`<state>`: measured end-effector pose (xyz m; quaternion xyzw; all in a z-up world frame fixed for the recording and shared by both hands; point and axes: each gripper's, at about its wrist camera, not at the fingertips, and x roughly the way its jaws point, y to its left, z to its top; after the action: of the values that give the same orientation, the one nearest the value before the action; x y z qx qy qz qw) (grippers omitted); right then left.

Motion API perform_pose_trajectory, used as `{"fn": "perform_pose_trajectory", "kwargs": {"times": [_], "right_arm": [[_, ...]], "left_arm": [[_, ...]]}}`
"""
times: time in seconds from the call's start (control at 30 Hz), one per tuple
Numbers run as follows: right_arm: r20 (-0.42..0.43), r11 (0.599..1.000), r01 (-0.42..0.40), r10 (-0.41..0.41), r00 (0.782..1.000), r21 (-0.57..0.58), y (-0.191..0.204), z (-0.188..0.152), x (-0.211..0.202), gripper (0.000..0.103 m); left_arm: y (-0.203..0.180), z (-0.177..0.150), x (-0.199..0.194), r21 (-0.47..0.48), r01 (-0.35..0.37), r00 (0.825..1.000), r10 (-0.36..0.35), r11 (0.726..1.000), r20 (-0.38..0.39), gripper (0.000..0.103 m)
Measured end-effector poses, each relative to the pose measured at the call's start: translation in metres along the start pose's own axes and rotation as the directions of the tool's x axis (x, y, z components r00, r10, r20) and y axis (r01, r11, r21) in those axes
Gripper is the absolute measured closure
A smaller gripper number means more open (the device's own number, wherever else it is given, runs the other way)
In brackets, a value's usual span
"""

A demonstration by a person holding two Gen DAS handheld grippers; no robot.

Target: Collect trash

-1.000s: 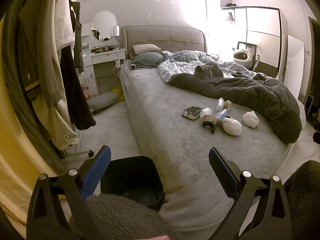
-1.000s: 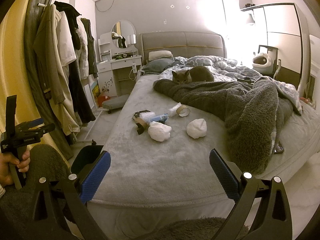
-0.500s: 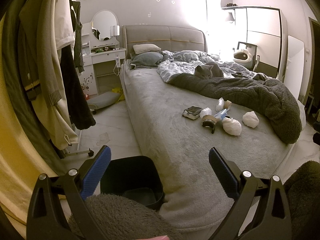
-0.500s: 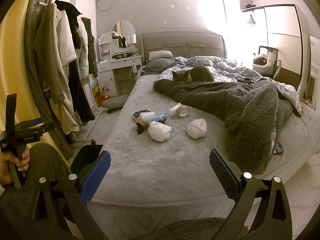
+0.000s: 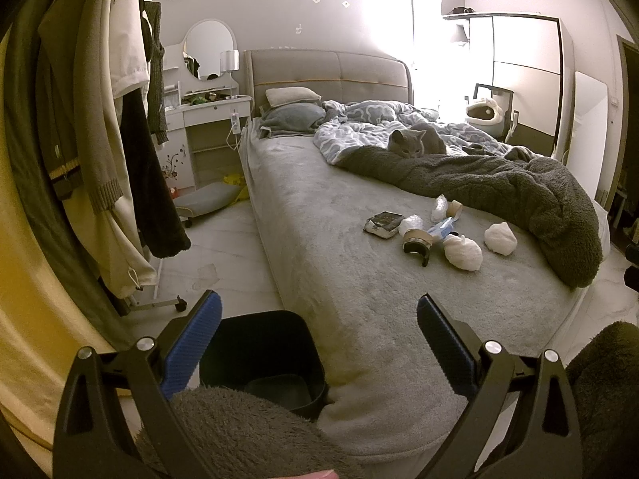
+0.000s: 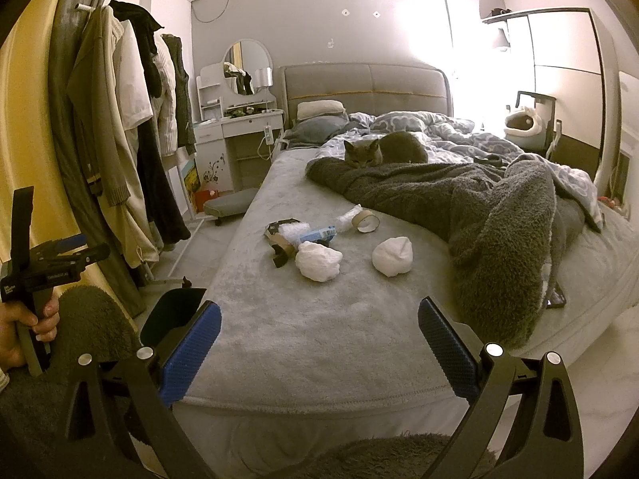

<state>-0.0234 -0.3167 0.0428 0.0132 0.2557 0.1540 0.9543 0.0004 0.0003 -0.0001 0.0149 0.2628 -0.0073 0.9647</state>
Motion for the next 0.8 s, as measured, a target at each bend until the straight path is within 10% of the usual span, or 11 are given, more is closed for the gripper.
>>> {"fn": "perform_pose_trajectory", "kwargs": {"times": [0.8], "right_arm": [[-0.062, 1.000, 0.009, -0.009, 0.998, -0.009, -0.001, 0.012, 0.031, 0.003]], "left_arm": [[-0.027, 0.009, 0.024, 0.074, 0.089, 0.996, -0.088, 0.993, -0.025, 0.004]]}}
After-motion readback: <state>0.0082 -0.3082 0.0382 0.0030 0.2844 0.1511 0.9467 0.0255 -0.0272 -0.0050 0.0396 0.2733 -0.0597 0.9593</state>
